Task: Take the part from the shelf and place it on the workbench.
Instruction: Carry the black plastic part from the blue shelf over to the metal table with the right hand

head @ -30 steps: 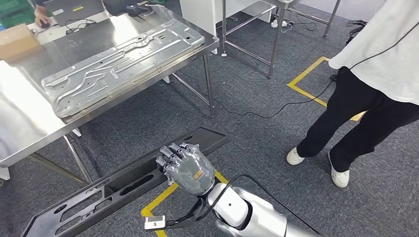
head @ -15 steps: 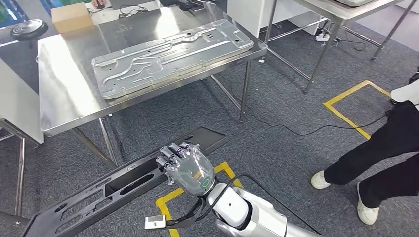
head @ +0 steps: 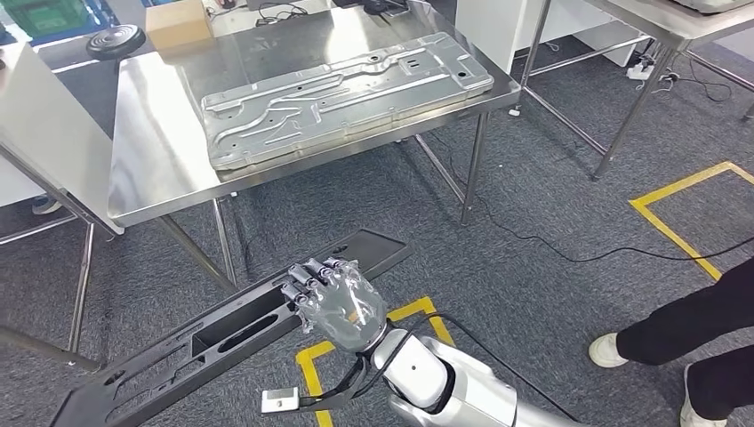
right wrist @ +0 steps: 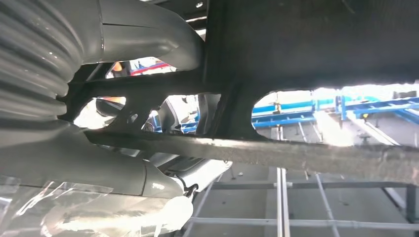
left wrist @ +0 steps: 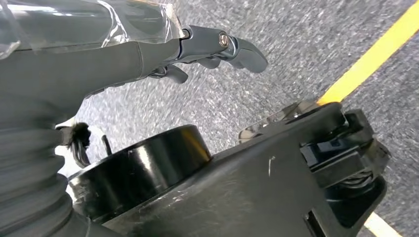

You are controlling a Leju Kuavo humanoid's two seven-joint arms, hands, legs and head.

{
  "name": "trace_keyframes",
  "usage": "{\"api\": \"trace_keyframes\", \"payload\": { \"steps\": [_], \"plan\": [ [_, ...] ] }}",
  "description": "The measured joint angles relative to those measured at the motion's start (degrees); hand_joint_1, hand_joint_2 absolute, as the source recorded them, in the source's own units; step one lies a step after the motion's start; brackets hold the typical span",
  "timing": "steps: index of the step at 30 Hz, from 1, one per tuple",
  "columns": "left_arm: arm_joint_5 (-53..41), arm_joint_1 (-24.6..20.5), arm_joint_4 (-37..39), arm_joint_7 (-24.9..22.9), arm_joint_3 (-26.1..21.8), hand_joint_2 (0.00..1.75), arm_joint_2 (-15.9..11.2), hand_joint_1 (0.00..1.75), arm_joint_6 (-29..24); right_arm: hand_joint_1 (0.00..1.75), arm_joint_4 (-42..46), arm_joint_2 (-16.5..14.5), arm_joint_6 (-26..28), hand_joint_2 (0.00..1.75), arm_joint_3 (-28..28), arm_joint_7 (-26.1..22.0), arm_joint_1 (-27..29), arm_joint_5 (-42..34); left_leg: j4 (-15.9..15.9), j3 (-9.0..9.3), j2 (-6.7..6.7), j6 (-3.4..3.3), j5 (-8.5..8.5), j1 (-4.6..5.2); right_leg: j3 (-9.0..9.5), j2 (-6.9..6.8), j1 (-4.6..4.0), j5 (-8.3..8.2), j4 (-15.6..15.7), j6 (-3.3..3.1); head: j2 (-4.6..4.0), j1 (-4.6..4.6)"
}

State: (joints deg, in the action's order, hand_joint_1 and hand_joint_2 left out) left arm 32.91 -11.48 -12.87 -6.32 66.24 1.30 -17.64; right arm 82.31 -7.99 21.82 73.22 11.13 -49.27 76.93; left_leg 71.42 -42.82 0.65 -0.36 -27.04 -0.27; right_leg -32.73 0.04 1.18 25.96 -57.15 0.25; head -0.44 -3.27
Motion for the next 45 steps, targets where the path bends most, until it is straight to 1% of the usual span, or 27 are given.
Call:
{"api": "trace_keyframes", "payload": {
  "steps": [2, 4, 6, 8, 10, 12, 13, 14, 15, 16, 18, 19, 20, 23, 24, 25, 28, 29, 30, 33, 35, 37, 39, 41, 42, 43, 45],
  "plan": [
    [0.31, 0.04, 0.00, -0.37, -0.07, 1.75, 0.00, 0.00, 0.07, 1.75, 0.01, -0.09, -0.20, 1.75, 0.01, 0.01, -0.18, 0.22, -8.09, 3.68, -0.26, -1.04, 4.14, 0.41, 0.54, -0.40, -0.18, 0.33, 0.06, 0.06, 0.00, 0.01],
    [0.56, 0.00, 0.00, -0.70, -0.11, 1.75, -0.05, 0.00, 0.05, 1.75, 0.02, -0.15, -0.41, 1.75, 0.01, 0.08, -0.48, 0.29, -14.64, 6.78, -0.78, -2.33, 6.27, 1.10, 0.88, -0.77, -0.35, 0.62, 0.15, 0.37, 0.00, 0.02],
    [0.86, 0.06, 0.00, -1.08, -0.14, 1.75, -0.08, 0.00, 0.04, 1.75, 0.02, -0.19, -0.67, 1.75, 0.02, 0.14, -0.67, 0.29, -16.05, 7.40, -0.98, -3.09, 6.08, 1.59, 1.03, -1.17, -0.26, 0.75, 0.44, 0.99, 0.00, 0.02],
    [1.08, 0.21, 0.00, -1.29, -0.16, 1.75, -0.04, 0.00, 0.05, 1.75, 0.07, -0.27, -0.84, 1.75, 0.02, 0.14, -0.72, 0.31, -17.23, 8.34, -0.70, -3.32, 6.38, 1.37, 1.36, -1.23, -0.26, 1.01, 0.59, 1.58, 0.00, 0.03],
    [1.14, 0.20, 0.00, -1.30, -0.20, 1.75, -0.02, 0.00, 0.06, 1.75, 0.13, -0.24, -1.00, 1.75, 0.02, 0.13, -0.92, 0.32, -18.53, 9.58, -0.48, -3.37, 6.78, 0.92, 0.13, -0.82, -0.41, 2.72, -2.44, 1.98, 0.00, 0.07],
    [1.17, 0.14, 0.00, -1.31, -0.22, 1.75, 0.06, 0.00, 0.07, 1.75, 0.15, -0.01, -1.36, 1.75, 0.05, 0.13, -1.12, 0.32, -18.71, 9.93, -0.36, -3.51, 6.70, 0.89, -3.93, -0.47, -0.37, 5.76, -9.80, 2.32, 0.00, 0.08],
    [1.18, 0.17, 0.00, -1.31, -0.23, 1.75, 0.11, 0.00, 0.09, 1.75, 0.15, 0.15, -1.57, 1.75, 0.09, 0.14, -1.15, 0.32, -18.69, 9.99, -0.25, -3.55, 6.62, 0.91, -6.05, -0.40, -0.37, 6.71, -13.19, 2.48, 0.00, 0.08],
    [1.16, 0.26, 0.00, -1.31, -0.23, 1.75, 0.17, 0.00, 0.13, 1.75, 0.15, 0.31, -1.74, 1.75, 0.15, 0.15, -1.14, 0.32, -18.66, 10.05, -0.14, -3.55, 6.51, 0.92, -7.34, -0.36, -0.36, 6.60, -14.76, 2.62, 0.00, 0.08],
    [1.14, 0.35, 0.00, -1.31, -0.23, 1.75, 0.19, 0.00, 0.18, 1.75, 0.15, 0.42, -1.90, 1.75, 0.20, 0.15, -1.16, 0.32, -18.61, 10.14, 0.00, -3.47, 6.40, 0.89, -7.47, -0.33, -0.32, 5.33, -13.99, 2.69, 0.00, 0.08],
    [1.06, 0.43, 0.00, -1.31, -0.23, 1.75, 0.20, 0.00, 0.25, 1.75, 0.15, 0.49, -2.05, 1.75, 0.23, 0.15, -1.20, 0.32, -18.49, 10.25, 0.13, -3.31, 6.24, 0.84, -6.44, -0.33, -0.26, 3.20, -11.04, 2.74, 0.00, 0.08],
    [0.86, 0.44, 0.00, -1.31, -0.23, 1.75, 0.20, 0.00, 0.42, 1.75, 0.15, 0.52, -2.39, 1.75, 0.28, 0.15, -1.47, 0.34, -17.84, 10.24, 0.38, -2.78, 5.67, 0.92, -3.03, -0.21, -0.12, -0.95, -3.04, 2.65, 0.00, 0.08],
    [0.73, 0.40, 0.00, -1.30, -0.23, 1.75, 0.20, 0.00, 0.50, 1.75, 0.15, 0.49, -2.56, 1.75, 0.30, 0.16, -1.67, 0.37, -17.47, 10.13, 0.46, -2.52, 5.34, 1.03, -1.88, -0.14, -0.10, -1.99, -0.43, 2.42, 0.00, 0.08],
    [0.61, 0.37, 0.00, -1.28, -0.23, 1.75, 0.19, 0.00, 0.57, 1.75, 0.15, 0.49, -2.76, 1.75, 0.31, 0.19, -1.87, 0.39, -17.18, 10.01, 0.51, -2.29, 5.06, 1.15, -1.34, -0.08, -0.16, -2.34, 0.84, 2.10, 0.00, 0.07],
    [0.31, 0.47, 0.00, -1.20, -0.23, 1.75, 0.13, 0.00, 0.71, 1.75, 0.14, 0.48, -3.37, 1.75, 0.32, 0.26, -2.53, 0.52, -16.66, 9.82, 0.48, -1.76, 4.47, 1.01, -1.31, -0.13, -0.27, -2.31, 1.05, 1.02, 0.00, 0.06],
    [0.26, 0.50, 0.00, -1.17, -0.23, 1.75, 0.10, 0.00, 0.72, 1.75, 0.14, 0.48, -3.51, 1.75, 0.32, 0.26, -2.80, 0.62, -15.61, 9.38, 0.40, -1.47, 3.73, 0.86, -1.27, -0.13, -0.14, -2.38, 1.09, 0.72, 0.00, 0.06],
    [0.24, 0.49, 0.00, -1.15, -0.23, 1.75, 0.08, 0.00, 0.72, 1.75, 0.14, 0.47, -3.64, 1.75, 0.32, 0.26, -3.08, 0.74, -13.31, 8.37, 0.32, -1.10, 2.41, 0.69, -1.25, -0.14, 0.05, -2.43, 1.13, 0.45, 0.00, 0.05],
    [0.24, 0.52, 0.00, -1.06, -0.23, 1.75, 0.09, 0.00, 0.71, 1.75, 0.13, 0.50, -4.32, 1.75, 0.39, 0.23, -3.53, 1.04, -1.56, 2.77, 0.12, 0.02, -2.61, -0.07, -1.26, -0.14, 0.21, -2.35, 1.13, 0.05, 0.00, 0.05],
    [0.25, 0.52, 0.00, -1.01, -0.23, 1.75, 0.10, 0.00, 0.72, 1.75, 0.13, 0.51, -4.62, 1.75, 0.44, 0.21, -3.57, 1.08, 0.71, 1.55, 0.05, 0.25, -3.05, -0.32, -1.23, -0.15, 0.22, -2.31, 1.12, 0.05, 0.00, 0.04],
    [0.23, 0.51, 0.00, -0.96, -0.23, 1.75, 0.10, 0.00, 0.72, 1.75, 0.13, 0.53, -4.86, 1.75, 0.51, 0.19, -3.62, 1.12, 0.69, 1.41, -0.02, 0.36, -2.44, -0.50, -1.18, -0.14, 0.23, -2.27, 1.12, 0.08, 0.00, 0.04],
    [0.16, 0.46, 0.02, -0.91, -0.23, 1.75, 0.08, 0.00, 0.74, 1.75, 0.13, 0.54, -5.17, 1.75, 0.63, 0.14, -3.75, 1.19, -3.60, 3.30, -0.18, 0.39, 0.37, -0.66, -1.02, -0.12, 0.23, -2.18, 1.12, 0.19, 0.00, 0.05],
    [0.16, 0.48, 0.01, -0.91, -0.23, 1.75, 0.08, 0.00, 0.74, 1.75, 0.14, 0.54, -5.21, 1.75, 0.64, 0.13, -3.78, 1.19, -4.38, 3.70, -0.19, 0.36, 0.77, -0.65, -1.00, -0.12, 0.23, -2.17, 1.12, 0.21, 0.00, 0.05],
    [0.16, 0.51, 0.01, -0.90, -0.23, 1.75, 0.07, 0.00, 0.73, 1.75, 0.15, 0.51, -5.33, 1.75, 0.66, 0.13, -4.00, 1.20, -9.38, 6.07, -0.33, 0.02, 2.85, -0.58, -0.84, -0.11, 0.24, -2.08, 1.13, 0.36, 0.00, 0.05],
    [0.16, 0.52, 0.01, -0.73, -0.23, 1.75, 0.06, 0.00, 0.72, 1.75, 0.15, 0.49, -5.68, 1.75, 0.77, 0.14, -4.50, 1.26, -15.39, 8.78, -0.42, -0.76, 4.65, -0.01, -0.59, -0.27, 0.20, -1.81, 1.27, 1.32, 0.00, 0.05],
    [0.15, 0.54, 0.00, -0.47, -0.23, 1.75, 0.05, 0.00, 0.71, 1.75, 0.15, 0.54, -5.97, 1.75, 0.86, 0.15, -4.84, 1.37, -17.31, 9.85, -0.30, -1.56, 4.86, 0.18, -0.70, -0.41, 0.20, -1.08, 0.53, 2.38, 0.00, 0.07],
    [0.15, 0.55, 0.00, -0.37, -0.23, 1.75, 0.05, 0.00, 0.70, 1.75, 0.15, 0.56, -6.01, 1.75, 0.88, 0.14, -4.92, 1.42, -17.57, 10.19, -0.24, -1.86, 4.95, 0.08, -1.42, -0.38, 0.20, -0.10, -1.18, 2.56, 0.00, 0.09],
    [0.14, 0.55, 0.00, -0.27, -0.23, 1.75, 0.06, 0.00, 0.69, 1.75, 0.15, 0.61, -6.03, 1.75, 0.91, 0.15, -4.98, 1.45, -17.74, 10.51, -0.21, -2.14, 4.97, -0.01, -2.84, -0.32, 0.19, 1.42, -4.24, 2.64, 0.00, 0.10],
    [0.14, 0.56, 0.00, -0.12, -0.23, 1.75, 0.07, 0.00, 0.68, 1.75, 0.15, 0.73, -6.07, 1.75, 1.05, 0.14, -5.04, 1.46, -17.74, 10.83, -0.19, -2.59, 4.69, 0.22, -7.12, -0.17, 0.11, 4.74, -12.49, 2.71, 0.00, 0.11]
  ]
}}
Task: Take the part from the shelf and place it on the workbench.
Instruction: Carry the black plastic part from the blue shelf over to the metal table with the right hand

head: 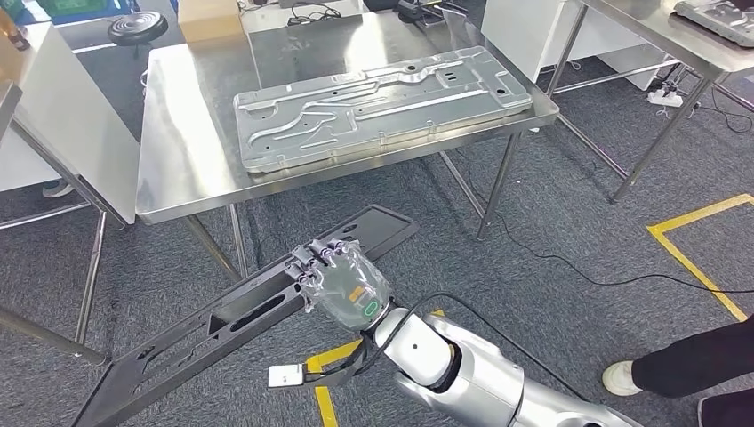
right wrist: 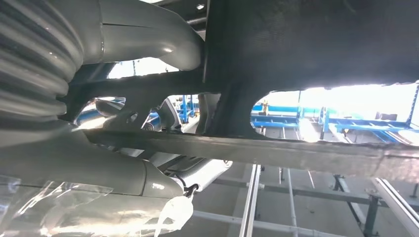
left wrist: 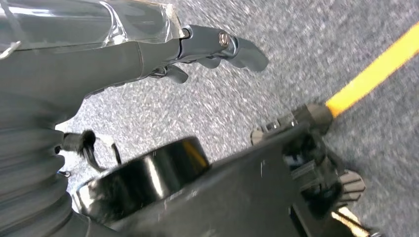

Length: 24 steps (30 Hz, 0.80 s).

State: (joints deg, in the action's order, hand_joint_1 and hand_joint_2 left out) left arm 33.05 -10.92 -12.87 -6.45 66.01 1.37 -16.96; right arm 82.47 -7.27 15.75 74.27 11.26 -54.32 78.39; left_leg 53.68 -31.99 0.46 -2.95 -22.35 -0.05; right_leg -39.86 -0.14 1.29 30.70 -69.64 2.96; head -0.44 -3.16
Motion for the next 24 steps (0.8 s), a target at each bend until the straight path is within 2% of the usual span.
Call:
{"api": "trace_keyframes", "payload": {
  "steps": [1, 2, 3, 5, 6, 7, 8, 11, 12, 13, 15, 16, 17, 18, 19, 20, 21, 22, 24],
  "plan": [
    [0.00, 0.05, 0.00, 0.03, 0.00, 1.75, 0.01, 0.00, 0.01, 1.75, 0.00, 0.08, -0.03, 1.75, 0.10, 0.00, 0.03, 0.01, 0.01, 0.17, 0.03, -0.11, -0.16, 0.09, -1.73, 0.05, -0.02, 0.63, -2.90, 0.04, 0.00, -0.01],
    [0.00, 0.12, 0.00, 0.05, 0.00, 1.75, 0.02, 0.00, 0.01, 1.75, 0.00, 0.16, -0.08, 1.75, 0.20, -0.01, 0.06, 0.02, 0.03, 0.38, 0.08, -0.15, -0.35, 0.14, -2.47, 0.08, -0.03, 0.14, -3.66, 0.06, 0.00, 0.00],
    [0.00, 0.17, 0.00, 0.05, 0.00, 1.75, 0.03, 0.00, 0.01, 1.75, 0.00, 0.20, -0.12, 1.75, 0.28, -0.01, 0.08, 0.03, 0.07, 0.65, 0.17, -0.06, -0.57, 0.13, -1.90, 0.08, 0.00, -1.49, -1.81, 0.04, 0.00, 0.00],
    [0.00, 0.18, 0.00, 0.07, 0.00, 1.75, 0.04, 0.00, -0.01, 1.75, 0.00, 0.22, -0.17, 1.75, 0.35, -0.01, 0.04, 0.05, 0.38, 1.13, 0.37, 0.41, -1.24, 0.15, 1.71, 0.10, 0.08, -5.73, 6.37, 0.01, 0.00, 0.00],
    [0.00, 0.15, 0.00, 0.07, 0.00, 1.75, 0.04, 0.00, -0.02, 1.75, 0.00, 0.19, -0.18, 1.75, 0.38, -0.01, -0.01, 0.05, 0.63, 1.21, 0.47, 0.70, -1.68, 0.26, 3.36, 0.14, 0.12, -7.12, 9.94, -0.13, 0.00, -0.01],
    [0.00, 0.12, 0.00, 0.08, 0.00, 1.75, 0.04, 0.00, -0.02, 1.75, 0.00, 0.17, -0.18, 1.75, 0.39, -0.01, -0.07, 0.05, 0.85, 1.20, 0.53, 0.97, -2.05, 0.40, 4.35, 0.19, 0.11, -7.72, 12.12, -0.34, 0.00, -0.01],
    [-0.01, 0.11, 0.00, 0.09, 0.00, 1.75, 0.03, 0.00, -0.03, 1.75, 0.00, 0.16, -0.19, 1.75, 0.42, -0.01, -0.12, 0.05, 0.97, 1.13, 0.57, 1.21, -2.36, 0.51, 4.69, 0.23, 0.02, -7.66, 12.93, -0.64, 0.00, -0.01],
    [-0.05, 0.14, 0.01, 0.22, 0.00, 1.75, 0.02, 0.00, -0.03, 1.75, 0.00, 0.07, -0.17, 1.75, 0.46, -0.02, -0.28, 0.05, 1.64, 0.93, 0.48, 1.84, -3.22, 0.21, 4.89, 0.26, -0.09, -7.22, 12.99, -1.71, 0.00, -0.02],
    [-0.07, 0.11, 0.01, 0.34, 0.00, 1.75, 0.01, 0.00, -0.03, 1.75, 0.00, 0.01, -0.16, 1.75, 0.47, -0.02, -0.38, 0.04, 3.28, 0.18, 0.39, 2.15, -4.01, 0.08, 5.10, 0.25, 0.00, -7.07, 13.04, -2.05, 0.00, -0.02],
    [-0.10, 0.09, 0.00, 0.46, 0.00, 1.75, 0.01, 0.00, -0.03, 1.75, 0.00, -0.07, -0.15, 1.75, 0.49, -0.03, -0.51, 0.02, 6.25, -1.33, 0.29, 2.46, -5.25, -0.04, 5.34, 0.23, 0.07, -6.88, 13.07, -2.32, 0.00, -0.04],
    [-0.14, 0.13, 0.00, 0.64, 0.00, 1.75, 0.02, 0.00, -0.03, 1.75, -0.01, -0.11, -0.15, 1.75, 0.59, -0.03, -0.65, -0.02, 14.60, -6.05, 0.16, 2.98, -8.02, -0.21, 5.79, 0.20, 0.03, -6.36, 13.06, -2.61, 0.00, -0.05],
    [-0.16, 0.18, 0.00, 0.73, -0.01, 1.75, 0.02, 0.00, -0.03, 1.75, -0.02, -0.10, -0.14, 1.75, 0.66, -0.03, -0.63, -0.03, 17.92, -8.31, 0.13, 3.09, -8.61, -0.25, 6.10, 0.21, 0.00, -6.04, 13.06, -2.63, 0.00, -0.06],
    [-0.19, 0.20, 0.00, 0.79, -0.01, 1.75, 0.03, 0.00, -0.03, 1.75, -0.04, -0.10, -0.14, 1.75, 0.72, -0.03, -0.58, -0.03, 19.20, -9.64, 0.12, 3.07, -8.09, -0.26, 6.53, 0.22, -0.03, -5.68, 13.06, -2.62, 0.00, -0.05],
    [-0.21, 0.21, 0.00, 0.83, -0.02, 1.75, 0.03, 0.00, -0.03, 1.75, -0.05, -0.10, -0.14, 1.75, 0.76, -0.03, -0.55, -0.03, 18.06, -9.74, 0.11, 2.91, -6.38, -0.24, 7.10, 0.23, -0.05, -5.27, 13.07, -2.57, 0.00, -0.05],
    [-0.22, 0.21, 0.00, 0.85, -0.02, 1.75, 0.03, 0.00, -0.04, 1.75, -0.07, -0.12, -0.14, 1.75, 0.79, -0.03, -0.57, -0.03, 14.69, -8.72, 0.10, 2.60, -3.79, -0.17, 7.80, 0.25, -0.09, -4.82, 13.09, -2.51, 0.00, -0.05],
    [-0.22, 0.24, 0.01, 0.82, -0.01, 1.75, 0.02, 0.00, -0.05, 1.75, -0.07, -0.15, -0.14, 1.75, 0.80, -0.03, -0.63, -0.03, 10.10, -7.07, 0.04, 2.11, -0.98, -0.01, 8.43, 0.26, -0.09, -4.37, 13.17, -2.42, 0.00, -0.05],
    [-0.20, 0.26, 0.01, 0.80, -0.01, 1.75, -0.04, 0.00, -0.07, 1.75, -0.07, -0.15, -0.15, 1.75, 0.80, -0.02, -0.74, -0.03, 6.10, -5.33, -0.06, 1.56, 0.91, 0.25, 8.99, 0.27, -0.16, -3.92, 13.25, -2.19, 0.00, -0.06],
    [-0.18, 0.26, 0.01, 0.80, 0.00, 1.75, -0.05, 0.00, -0.09, 1.75, -0.07, -0.17, -0.15, 1.75, 0.79, -0.02, -0.85, -0.02, 3.19, -4.05, -0.23, 1.02, 1.90, 0.57, 9.41, 0.36, -0.14, -3.57, 13.44, -1.88, 0.00, -0.06],
    [-0.11, 0.22, 0.01, 0.80, 0.00, 1.75, -0.06, 0.00, -0.12, 1.75, -0.06, -0.13, -0.17, 1.75, 0.79, 0.01, -0.97, 0.04, 1.10, -2.86, -0.39, 0.42, 1.62, 1.05, 10.07, 0.47, -0.26, -3.30, 13.61, -1.21, 0.00, -0.06]
  ]
}}
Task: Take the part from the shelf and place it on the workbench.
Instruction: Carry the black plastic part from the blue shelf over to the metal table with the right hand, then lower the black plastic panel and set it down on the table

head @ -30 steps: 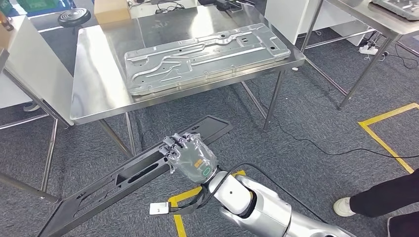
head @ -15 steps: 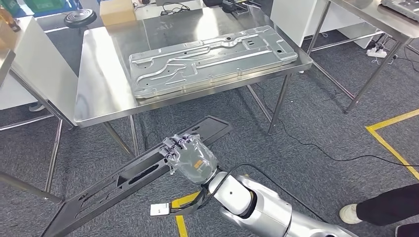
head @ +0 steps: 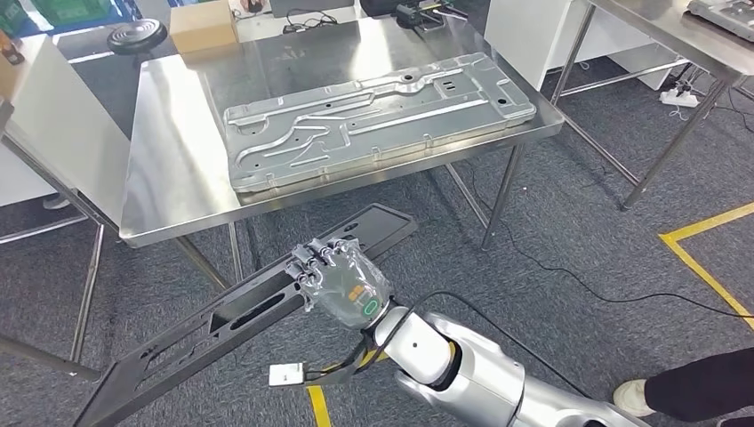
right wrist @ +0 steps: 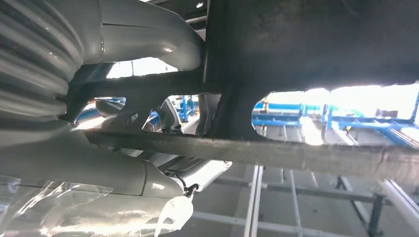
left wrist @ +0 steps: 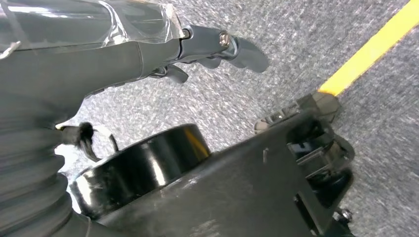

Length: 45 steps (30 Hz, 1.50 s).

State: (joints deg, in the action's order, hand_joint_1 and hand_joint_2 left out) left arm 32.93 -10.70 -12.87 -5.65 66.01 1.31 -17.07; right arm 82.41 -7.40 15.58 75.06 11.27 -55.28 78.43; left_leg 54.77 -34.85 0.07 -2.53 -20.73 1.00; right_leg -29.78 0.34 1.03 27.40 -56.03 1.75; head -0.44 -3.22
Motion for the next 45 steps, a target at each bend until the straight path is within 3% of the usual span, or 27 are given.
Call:
{"api": "trace_keyframes", "payload": {
  "steps": [3, 6, 8, 9, 10, 12, 13, 14, 17, 19, 22, 24, 25, 26, 28, 29, 30, 32, 34, 35, 37, 39, 40, 41, 42, 44, 45],
  "plan": [
    [0.04, 0.07, -0.01, -0.01, 0.00, 1.75, 0.04, 0.00, -0.02, 1.75, 0.02, -0.09, 0.00, 1.75, 0.02, 0.04, -0.20, 0.23, -0.86, 1.46, 0.04, -0.54, -0.54, -0.28, -0.85, -0.11, 0.00, 0.12, -2.96, 0.48, 0.00, 0.03],
    [0.03, 0.01, -0.01, 0.01, 0.00, 1.75, 0.11, 0.00, -0.02, 1.75, 0.01, -0.05, 0.00, 1.75, 0.05, 0.15, -0.21, 0.58, -1.03, 3.00, 0.15, -1.46, -1.65, -0.45, -7.63, -0.11, 0.00, 3.10, -13.28, 1.06, 0.00, 0.12],
    [0.03, 0.11, -0.01, 0.01, 0.00, 1.75, 0.18, 0.00, 0.01, 1.75, -0.02, 0.07, 0.00, 1.75, 0.12, 0.18, 0.04, 0.70, -1.01, 4.00, 0.42, -1.53, -2.58, -0.49, -11.46, -0.11, 0.05, 4.94, -17.12, 1.42, 0.00, 0.14],
    [0.03, 0.18, -0.01, 0.01, 0.00, 1.75, 0.18, 0.00, 0.01, 1.75, -0.03, 0.11, 0.00, 1.75, 0.16, 0.18, 0.15, 0.73, -0.99, 4.64, 0.60, -1.39, -3.11, -0.57, -11.97, -0.12, 0.12, 4.40, -16.16, 1.55, 0.00, 0.14],
    [0.03, 0.22, -0.01, 0.01, 0.00, 1.75, 0.18, 0.00, 0.01, 1.75, -0.03, 0.14, 0.00, 1.75, 0.21, 0.18, 0.21, 0.74, -0.96, 5.38, 0.76, -1.17, -3.70, -0.69, -11.40, -0.13, 0.21, 2.60, -13.18, 1.69, 0.00, 0.14],
    [0.03, 0.21, 0.01, 0.01, 0.00, 1.75, 0.17, 0.00, -0.01, 1.75, -0.03, 0.19, 0.00, 1.75, 0.29, 0.19, 0.23, 0.77, -0.71, 6.83, 1.00, -0.51, -5.15, -0.82, -8.83, -0.23, 0.42, -3.20, -4.83, 1.93, 0.00, 0.15],
    [0.03, 0.15, 0.01, 0.01, 0.00, 1.75, 0.16, 0.00, -0.04, 1.75, -0.06, 0.21, 0.01, 1.75, 0.33, 0.21, 0.20, 0.78, -0.62, 7.26, 1.03, -0.17, -5.81, -0.77, -7.84, -0.32, 0.45, -5.12, -1.98, 1.70, 0.00, 0.15],
    [0.03, 0.09, 0.01, 0.01, 0.00, 1.75, 0.15, 0.00, -0.06, 1.75, -0.08, 0.20, 0.02, 1.75, 0.36, 0.26, 0.17, 0.78, -0.61, 7.49, 1.01, 0.15, -6.39, -0.64, -7.36, -0.36, 0.41, -6.30, -0.51, 1.29, 0.00, 0.15],
    [0.03, 0.01, 0.01, 0.01, 0.00, 1.75, 0.12, 0.00, -0.17, 1.75, -0.19, 0.07, 0.04, 1.75, 0.40, 0.40, 0.05, 0.78, 0.43, 7.44, 0.90, 0.85, -6.84, -0.66, -6.93, -0.21, 0.38, -5.88, -0.36, -0.26, 0.00, 0.13],
    [0.03, -0.06, 0.00, 0.01, 0.00, 1.75, 0.11, 0.00, -0.22, 1.75, -0.23, -0.07, 0.04, 1.75, 0.40, 0.38, -0.12, 0.78, 4.92, 5.02, 0.75, 1.41, -7.01, -0.92, -6.16, -0.11, 0.53, -5.20, -0.31, -0.92, 0.00, 0.12],
    [0.07, 0.03, 0.01, 0.01, 0.00, 1.75, 0.11, 0.00, -0.24, 1.75, -0.31, -0.15, 0.03, 1.75, 0.45, 0.36, -0.22, 0.78, 15.87, -2.72, 0.58, 2.21, -10.52, -1.19, -4.70, -0.10, 0.50, -3.73, -0.29, -1.28, 0.00, 0.12],
    [0.08, 0.13, 0.01, 0.01, 0.00, 1.75, 0.11, 0.00, -0.22, 1.75, -0.43, -0.14, 0.02, 1.75, 0.52, 0.37, -0.15, 0.78, 17.39, -5.65, 0.55, 2.19, -12.00, -1.21, -3.27, -0.06, 0.41, -2.55, -0.28, -1.23, 0.00, 0.12],
    [0.08, 0.13, 0.01, 0.01, 0.00, 1.75, 0.11, 0.00, -0.20, 1.75, -0.48, -0.14, 0.02, 1.75, 0.55, 0.37, -0.14, 0.78, 15.30, -5.73, 0.54, 1.98, -11.01, -1.16, -2.40, -0.04, 0.33, -1.93, -0.27, -1.18, 0.00, 0.12],
    [0.07, 0.12, 0.01, 0.01, 0.00, 1.75, 0.11, 0.00, -0.19, 1.75, -0.51, -0.16, 0.02, 1.75, 0.57, 0.37, -0.15, 0.78, 11.79, -5.13, 0.53, 1.58, -8.65, -1.04, -1.48, -0.03, 0.25, -1.28, -0.23, -1.11, 0.00, 0.12],
    [0.05, 0.25, 0.01, 0.01, 0.00, 1.75, 0.08, 0.00, -0.17, 1.75, -0.54, -0.14, 0.02, 1.75, 0.59, 0.39, -0.21, 0.78, 4.05, -3.58, 0.46, 0.53, -2.01, -0.53, 0.01, 0.19, 0.06, -0.06, -0.11, -0.83, 0.00, 0.11],
    [0.04, 0.33, 0.01, 0.01, 0.00, 1.75, 0.07, 0.00, -0.15, 1.75, -0.56, -0.14, 0.02, 1.75, 0.60, 0.41, -0.23, 0.78, 1.53, -2.88, 0.41, 0.22, 0.34, -0.28, 0.51, 0.36, -0.04, 0.56, 0.04, -0.62, 0.00, 0.11],
    [0.01, 0.36, 0.00, 0.01, 0.00, 1.75, 0.07, 0.00, -0.13, 1.75, -0.58, -0.14, 0.04, 1.75, 0.61, 0.44, -0.23, 0.78, 0.19, -2.45, 0.35, 0.05, 1.45, -0.11, 0.95, 0.53, -0.14, 0.95, 0.06, -0.39, 0.00, 0.11],
    [-0.12, 0.23, -0.01, 0.01, 0.00, 1.75, 0.10, 0.00, -0.09, 1.75, -0.58, -0.21, 0.13, 1.75, 0.61, 0.56, -0.34, 0.81, -0.25, -1.37, 0.31, -0.15, 1.15, -0.12, 1.43, 0.62, -0.17, 1.34, -0.43, 0.05, 0.00, 0.12],
    [-0.26, -0.02, 0.01, 0.00, -0.01, 1.75, 0.10, 0.00, -0.11, 1.75, -0.58, -0.31, 0.30, 1.75, 0.62, 0.64, -0.46, 0.93, -0.36, -0.19, 0.31, -1.02, 0.58, -0.25, -0.28, 0.44, -0.11, 1.33, -4.37, 0.43, 0.00, 0.15],
    [-0.30, -0.12, 0.01, -0.01, -0.01, 1.75, 0.10, 0.00, -0.11, 1.75, -0.59, -0.35, 0.37, 1.75, 0.62, 0.66, -0.44, 1.01, -0.42, 0.44, 0.31, -1.50, 0.17, -0.31, -2.40, 0.34, -0.10, 1.94, -7.95, 0.60, 0.00, 0.15],
    [-0.31, -0.18, 0.02, -0.01, -0.01, 1.75, 0.11, 0.00, -0.09, 1.75, -0.72, -0.31, 0.46, 1.75, 0.63, 0.68, -0.30, 1.10, -0.42, 1.47, 0.38, -2.11, -0.85, -0.27, -7.53, 0.25, -0.15, 4.76, -15.23, 0.89, 0.00, 0.16],
    [-0.31, -0.06, 0.01, -0.01, 0.00, 1.75, 0.14, 0.00, -0.04, 1.75, -0.92, -0.19, 0.47, 1.75, 0.63, 0.68, -0.07, 1.17, -0.41, 2.69, 0.74, -2.10, -1.97, -0.33, -10.72, 0.21, -0.07, 6.68, -17.40, 1.14, 0.00, 0.16],
    [-0.33, 0.00, 0.01, -0.01, 0.00, 1.75, 0.14, 0.00, -0.04, 1.75, -1.00, -0.15, 0.48, 1.75, 0.64, 0.68, 0.00, 1.19, -0.40, 3.48, 0.96, -1.95, -2.60, -0.38, -10.86, 0.16, 0.02, 5.78, -15.51, 1.24, 0.00, 0.16],
    [-0.35, 0.03, 0.01, -0.01, 0.00, 1.75, 0.15, 0.00, -0.03, 1.75, -1.04, -0.14, 0.49, 1.75, 0.64, 0.68, 0.03, 1.22, -0.38, 4.35, 1.12, -1.72, -3.29, -0.45, -10.19, 0.10, 0.12, 3.54, -12.07, 1.34, 0.00, 0.16],
    [-0.37, 0.03, 0.01, -0.01, 0.00, 1.75, 0.14, 0.00, -0.02, 1.75, -1.10, -0.13, 0.51, 1.75, 0.66, 0.69, 0.04, 1.25, -0.33, 5.07, 1.24, -1.43, -4.03, -0.45, -9.16, 0.04, 0.24, 0.13, -7.76, 1.45, 0.00, 0.17],
    [-0.37, -0.06, 0.01, -0.05, 0.00, 1.75, 0.12, 0.00, 0.02, 1.75, -1.24, -0.13, 0.72, 1.75, 0.66, 0.78, 0.07, 1.30, -0.06, 6.09, 1.36, -0.81, -5.44, -0.27, -7.57, -0.14, 0.32, -4.82, -1.69, 1.15, 0.00, 0.12],
    [-0.34, -0.11, 0.02, -0.07, 0.00, 1.75, 0.10, 0.00, 0.02, 1.75, -1.32, -0.15, 0.86, 1.75, 0.66, 0.86, 0.08, 1.33, 0.07, 6.32, 1.37, -0.52, -5.91, -0.15, -7.32, -0.16, 0.29, -5.92, -0.53, 0.80, 0.00, 0.10]
  ]
}}
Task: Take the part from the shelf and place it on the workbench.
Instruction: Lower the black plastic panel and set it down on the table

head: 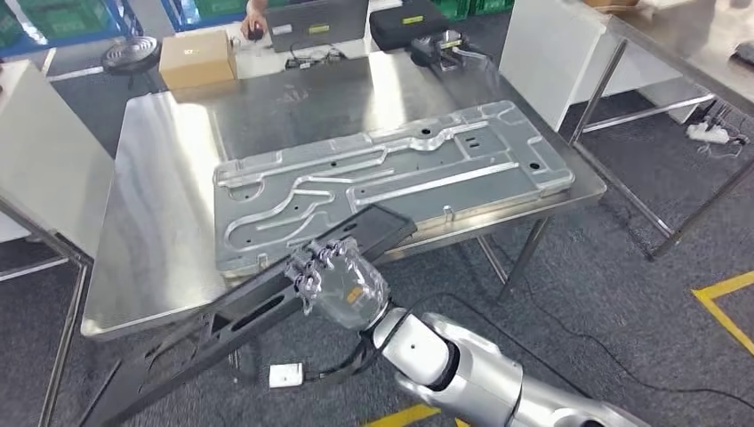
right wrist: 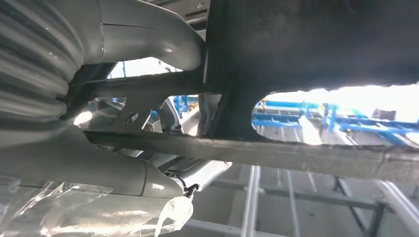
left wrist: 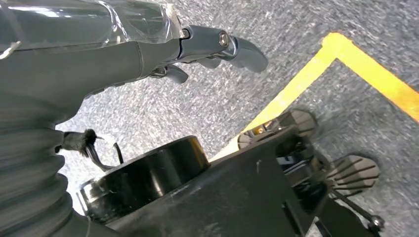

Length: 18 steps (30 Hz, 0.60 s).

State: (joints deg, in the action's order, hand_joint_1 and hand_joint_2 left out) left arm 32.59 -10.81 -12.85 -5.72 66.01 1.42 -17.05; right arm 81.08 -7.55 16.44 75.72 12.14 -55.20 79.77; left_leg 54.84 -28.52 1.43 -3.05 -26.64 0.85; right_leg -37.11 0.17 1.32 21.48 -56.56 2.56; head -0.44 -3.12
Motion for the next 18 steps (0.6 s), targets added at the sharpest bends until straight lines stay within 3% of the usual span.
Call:
{"api": "trace_keyframes", "payload": {
  "steps": [3, 5, 6, 8, 9, 10, 11, 13, 15, 18],
  "plan": [
    [0.15, -0.09, 0.00, -0.03, 0.00, 1.75, -0.09, 0.00, -0.01, 1.75, -0.17, -0.22, 0.32, 1.75, -0.01, 0.17, -0.07, 0.13, 2.31, -0.77, -0.15, 0.64, 0.05, -0.04, 0.60, 0.10, 0.12, 0.33, 0.11, -1.09, 0.00, -0.02],
    [0.21, -0.15, -0.01, -0.04, 0.00, 1.75, -0.14, 0.00, -0.02, 1.75, -0.27, -0.50, 0.59, 1.75, -0.01, 0.34, -0.13, 0.35, 8.07, -4.27, -0.35, 1.30, 0.06, -0.32, 1.45, 0.11, 0.34, 1.02, 0.19, -1.61, 0.00, -0.03],
    [0.23, -0.15, -0.01, -0.07, 0.00, 1.75, -0.13, 0.00, -0.02, 1.75, -0.34, -0.62, 0.86, 1.75, -0.01, 0.47, -0.13, 0.46, 11.71, -6.76, -0.45, 1.72, -0.78, -0.50, 1.90, 0.11, 0.34, 1.49, 0.20, -1.77, 0.00, -0.04],
    [0.30, 0.00, -0.02, -0.15, -0.01, 1.75, -0.13, 0.00, 0.01, 1.75, -0.54, -0.78, 1.49, 1.75, -0.01, 0.71, 0.03, 0.56, 17.18, -11.31, -0.54, 2.27, -4.05, -0.85, 2.96, 0.11, 0.29, 2.53, 0.20, -1.78, 0.00, -0.04],
    [0.31, 0.05, -0.02, -0.17, -0.01, 1.75, -0.13, 0.00, 0.02, 1.75, -0.69, -0.78, 1.69, 1.75, -0.01, 0.77, 0.14, 0.59, 17.69, -12.58, -0.58, 2.35, -5.15, -0.91, 3.64, 0.12, 0.26, 3.10, 0.20, -1.72, 0.00, -0.03],
    [0.31, 0.08, -0.02, -0.17, -0.01, 1.75, -0.13, 0.00, 0.03, 1.75, -0.86, -0.81, 1.79, 1.75, -0.01, 0.80, 0.24, 0.61, 16.41, -12.95, -0.61, 2.28, -5.07, -0.92, 4.41, 0.13, 0.23, 3.69, 0.21, -1.65, 0.00, -0.04],
    [0.31, 0.09, -0.01, -0.17, -0.01, 1.75, -0.13, 0.00, 0.04, 1.75, -1.02, -0.87, 1.81, 1.75, -0.01, 0.80, 0.29, 0.62, 13.42, -12.44, -0.63, 2.07, -3.52, -0.88, 5.24, 0.13, 0.20, 4.28, 0.23, -1.56, 0.00, -0.04],
    [0.28, 0.20, 0.00, -0.18, 0.00, 1.75, -0.17, 0.00, 0.04, 1.75, -1.30, -1.02, 1.85, 1.75, -0.02, 0.80, 0.31, 0.66, 5.44, -10.37, -0.76, 1.35, 2.59, -0.59, 6.72, 0.20, 0.10, 5.45, 0.33, -1.26, 0.00, -0.05],
    [0.28, 0.29, -0.01, -0.20, 0.00, 1.75, -0.26, 0.00, 0.03, 1.75, -1.53, -1.16, 2.02, 1.75, -0.06, 0.85, 0.31, 0.67, 0.86, -8.88, -0.89, 0.65, 6.42, -0.11, 7.77, 0.34, 0.02, 6.41, 0.64, -0.64, 0.00, -0.04],
    [0.27, 0.22, 0.00, -0.28, 0.00, 1.75, -0.31, 0.00, 0.02, 1.75, -1.76, -1.42, 2.23, 1.75, -0.14, 0.93, 0.33, 0.67, -0.11, -7.27, -0.83, -0.31, 6.18, 0.01, 8.59, 0.34, -0.06, 6.66, -0.12, 0.28, 0.01, -0.02]
  ]
}}
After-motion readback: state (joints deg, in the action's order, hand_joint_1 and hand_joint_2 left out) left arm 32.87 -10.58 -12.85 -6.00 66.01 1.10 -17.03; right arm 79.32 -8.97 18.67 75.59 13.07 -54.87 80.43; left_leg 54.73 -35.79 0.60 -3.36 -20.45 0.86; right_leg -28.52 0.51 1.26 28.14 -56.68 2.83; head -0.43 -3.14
